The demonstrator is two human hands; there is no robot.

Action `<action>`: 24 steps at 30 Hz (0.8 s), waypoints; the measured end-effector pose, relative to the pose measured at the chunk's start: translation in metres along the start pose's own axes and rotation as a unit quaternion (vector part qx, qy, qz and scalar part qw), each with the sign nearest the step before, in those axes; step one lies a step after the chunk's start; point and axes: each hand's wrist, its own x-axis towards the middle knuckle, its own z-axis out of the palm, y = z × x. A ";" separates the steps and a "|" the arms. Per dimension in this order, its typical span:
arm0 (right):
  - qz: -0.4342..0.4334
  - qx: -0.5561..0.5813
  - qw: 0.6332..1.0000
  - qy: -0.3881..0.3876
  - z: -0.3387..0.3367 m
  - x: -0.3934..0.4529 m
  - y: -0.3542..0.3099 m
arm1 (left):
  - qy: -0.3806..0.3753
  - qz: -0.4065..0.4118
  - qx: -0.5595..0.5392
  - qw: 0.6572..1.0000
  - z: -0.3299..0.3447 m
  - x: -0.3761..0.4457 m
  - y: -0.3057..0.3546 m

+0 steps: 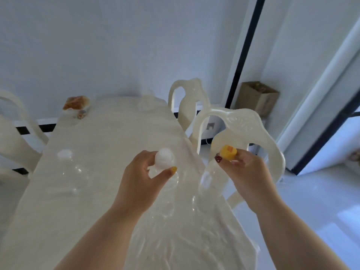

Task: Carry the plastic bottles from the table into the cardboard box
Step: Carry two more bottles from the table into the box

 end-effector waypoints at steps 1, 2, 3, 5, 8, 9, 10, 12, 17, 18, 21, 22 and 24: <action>0.006 0.000 1.000 0.008 -0.020 -0.004 0.006 | -0.014 0.008 -0.007 1.000 0.014 -0.001 0.012; 0.009 0.004 1.000 0.013 -0.040 -0.008 0.012 | -0.026 0.016 -0.013 0.999 0.028 -0.003 0.023; 0.013 0.007 1.000 0.019 -0.060 -0.013 0.019 | -0.038 0.025 -0.017 0.999 0.044 -0.005 0.035; 0.008 0.001 0.999 0.033 -0.100 -0.020 0.035 | -0.063 0.042 -0.026 0.997 0.077 -0.011 0.059; 0.002 -0.009 0.998 0.070 -0.167 -0.026 0.065 | -0.095 0.062 -0.032 0.993 0.136 -0.024 0.095; 0.000 -0.011 0.997 0.075 -0.193 -0.027 0.076 | -0.098 0.067 -0.037 0.992 0.160 -0.030 0.109; -0.002 -0.012 0.997 0.075 -0.215 -0.026 0.086 | -0.099 0.067 -0.045 0.992 0.179 -0.035 0.121; -0.009 -0.021 0.997 0.073 -0.263 -0.023 0.107 | -0.106 0.071 -0.060 0.990 0.223 -0.043 0.146; -0.004 -0.045 0.995 0.089 -0.364 -0.001 0.151 | -0.125 0.085 -0.083 0.985 0.326 -0.052 0.199; -0.010 -0.044 0.995 0.094 -0.377 0.004 0.157 | -0.131 0.085 -0.087 0.984 0.341 -0.051 0.207; -0.010 -0.045 0.992 0.114 -0.412 0.026 0.175 | -0.149 0.088 -0.089 0.981 0.384 -0.041 0.227; -0.008 -0.044 0.992 0.122 -0.423 0.037 0.181 | -0.151 0.089 -0.085 0.981 0.400 -0.035 0.233; -0.008 -0.047 0.989 0.137 -0.447 0.066 0.196 | -0.159 0.093 -0.080 0.980 0.436 -0.014 0.246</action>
